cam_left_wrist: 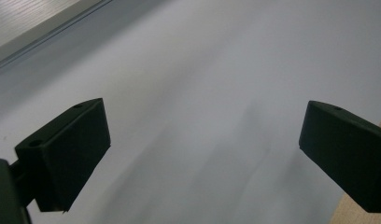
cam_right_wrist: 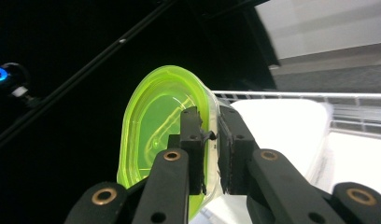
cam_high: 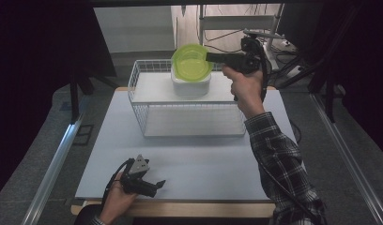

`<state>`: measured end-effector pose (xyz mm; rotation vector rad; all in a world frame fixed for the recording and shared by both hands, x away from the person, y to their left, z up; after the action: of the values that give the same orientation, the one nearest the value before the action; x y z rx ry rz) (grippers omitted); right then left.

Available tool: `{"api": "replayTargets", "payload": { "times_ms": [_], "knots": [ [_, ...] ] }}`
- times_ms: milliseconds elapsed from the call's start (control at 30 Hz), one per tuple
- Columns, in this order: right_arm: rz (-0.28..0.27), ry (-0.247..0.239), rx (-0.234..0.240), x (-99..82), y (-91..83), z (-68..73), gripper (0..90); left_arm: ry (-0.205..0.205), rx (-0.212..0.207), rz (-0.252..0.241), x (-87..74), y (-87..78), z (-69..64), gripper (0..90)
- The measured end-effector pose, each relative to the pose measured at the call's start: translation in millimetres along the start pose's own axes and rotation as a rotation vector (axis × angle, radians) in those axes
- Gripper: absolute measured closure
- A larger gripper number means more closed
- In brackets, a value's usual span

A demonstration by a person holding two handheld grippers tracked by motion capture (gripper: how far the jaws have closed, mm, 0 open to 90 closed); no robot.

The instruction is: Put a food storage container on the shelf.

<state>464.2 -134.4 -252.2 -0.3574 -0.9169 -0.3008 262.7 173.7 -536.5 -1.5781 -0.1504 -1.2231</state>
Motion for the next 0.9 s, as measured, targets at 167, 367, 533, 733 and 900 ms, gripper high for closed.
{"api": "replayTargets", "payload": {
  "times_ms": [167, 367, 533, 733, 900],
  "knots": [
    [-0.008, 0.014, -0.046, 4.6, 9.3, -8.8, 81.7, 0.005, -0.005, 0.001, 0.0, 0.1, -0.2, 1.9],
    [0.008, 0.032, -0.069, 5.5, 18.2, -15.8, 81.4, 0.008, -0.008, 0.004, 0.0, 0.4, -0.7, 1.9],
    [0.022, 0.026, -0.101, 8.7, 22.2, -15.9, 79.0, 0.014, -0.010, 0.008, 0.1, 1.1, -1.6, 1.9],
    [0.016, 0.006, -0.162, 10.8, 30.1, -16.3, 74.4, 0.016, -0.012, 0.011, -0.1, 1.5, -1.9, 1.9],
    [0.029, -0.008, -0.205, 11.4, 36.6, -19.8, 71.9, 0.021, -0.015, 0.014, -0.1, 1.9, -2.4, 1.9]
  ]
}}
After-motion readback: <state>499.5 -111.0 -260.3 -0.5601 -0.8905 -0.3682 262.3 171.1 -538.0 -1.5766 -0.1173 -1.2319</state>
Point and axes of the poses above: each handheld gripper's, and its own axes: y roughly forward along the jaws, x roughly out of its top, z roughly to its left, the point moved 1 cm from there along y, roughly forward along the jaws, and after that the axes turned 10 degrees about x, right-handed, at the moved point
